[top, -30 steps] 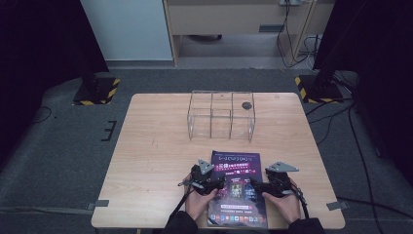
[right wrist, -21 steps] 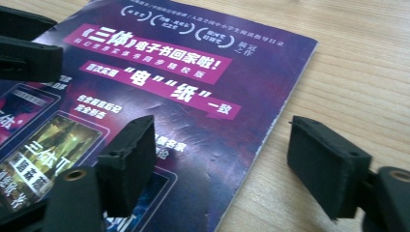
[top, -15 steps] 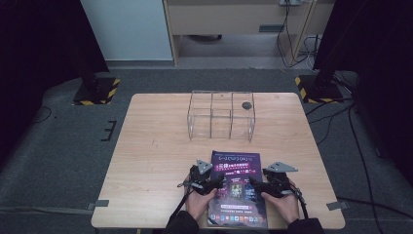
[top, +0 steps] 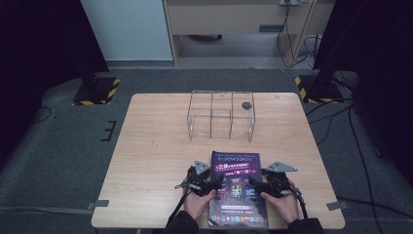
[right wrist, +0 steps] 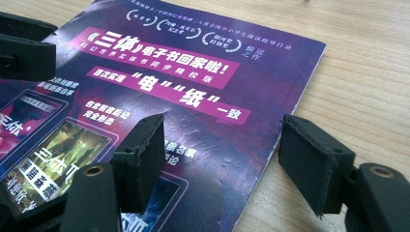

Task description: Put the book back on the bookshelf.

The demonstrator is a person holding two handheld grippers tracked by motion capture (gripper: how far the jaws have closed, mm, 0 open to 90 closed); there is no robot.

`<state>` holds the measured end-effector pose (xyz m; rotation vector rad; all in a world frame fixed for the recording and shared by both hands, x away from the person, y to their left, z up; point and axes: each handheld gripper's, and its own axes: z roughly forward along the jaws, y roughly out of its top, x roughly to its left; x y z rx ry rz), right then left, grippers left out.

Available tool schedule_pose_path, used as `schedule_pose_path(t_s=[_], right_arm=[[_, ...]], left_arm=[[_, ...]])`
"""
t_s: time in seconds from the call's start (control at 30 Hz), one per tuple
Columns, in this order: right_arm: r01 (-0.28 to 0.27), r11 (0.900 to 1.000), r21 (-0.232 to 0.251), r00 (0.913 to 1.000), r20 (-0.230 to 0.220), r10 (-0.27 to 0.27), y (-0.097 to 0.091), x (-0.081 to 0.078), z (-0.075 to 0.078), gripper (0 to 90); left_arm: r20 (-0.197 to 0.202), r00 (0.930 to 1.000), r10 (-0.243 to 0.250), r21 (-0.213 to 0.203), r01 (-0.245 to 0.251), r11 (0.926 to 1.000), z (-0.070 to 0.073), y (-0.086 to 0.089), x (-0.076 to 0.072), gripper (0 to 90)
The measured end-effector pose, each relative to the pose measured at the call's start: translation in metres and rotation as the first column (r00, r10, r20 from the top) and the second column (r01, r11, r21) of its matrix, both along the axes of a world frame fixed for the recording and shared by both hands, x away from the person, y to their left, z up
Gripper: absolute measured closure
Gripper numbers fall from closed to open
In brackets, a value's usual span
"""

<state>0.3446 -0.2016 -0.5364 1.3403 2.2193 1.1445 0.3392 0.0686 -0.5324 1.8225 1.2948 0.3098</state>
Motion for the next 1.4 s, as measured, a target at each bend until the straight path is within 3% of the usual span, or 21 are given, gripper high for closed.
schedule_pose_path(t_s=[0.43,0.63,0.77,0.9,0.97,1.17,1.4], right_arm=[[0.002,1.0,-0.001,1.0,0.0,-0.002,0.0,0.0,0.0,33.4],[0.001,1.0,0.0,1.0,-0.001,-0.001,0.0,0.0,0.0,33.4],[0.005,1.0,0.002,1.0,0.0,-0.005,0.0,0.0,0.0,33.3],[-0.001,1.0,0.002,1.0,-0.001,0.001,0.0,0.001,0.0,33.3],[0.002,1.0,0.004,1.0,-0.002,-0.002,0.0,0.001,0.0,33.4],[0.001,1.0,0.006,1.0,-0.001,-0.001,0.0,0.001,0.0,33.7],[0.008,1.0,0.005,1.0,0.0,-0.008,-0.003,0.001,0.0,33.8]], left_arm=[[0.008,0.9999,0.014,0.015,-0.014,0.9998,-0.003,-0.004,0.002,36.3],[-0.026,0.9989,0.039,-0.052,-0.04,0.9978,-0.003,0.003,0.002,43.8],[-0.02,0.9992,0.034,-0.081,-0.036,0.9961,0.001,0.005,-0.001,44.5],[0.02,0.9998,0.005,-0.146,-0.002,0.9893,0.009,0.007,-0.006,46.3],[0.045,0.9988,-0.018,-0.149,0.024,0.9886,0.011,0.006,-0.007,45.8],[0.042,0.9987,-0.027,-0.172,0.034,0.9844,0.008,0.006,-0.009,41.1],[0.068,0.9928,-0.098,-0.203,0.11,0.9729,0.01,0.005,-0.015,40.4]])
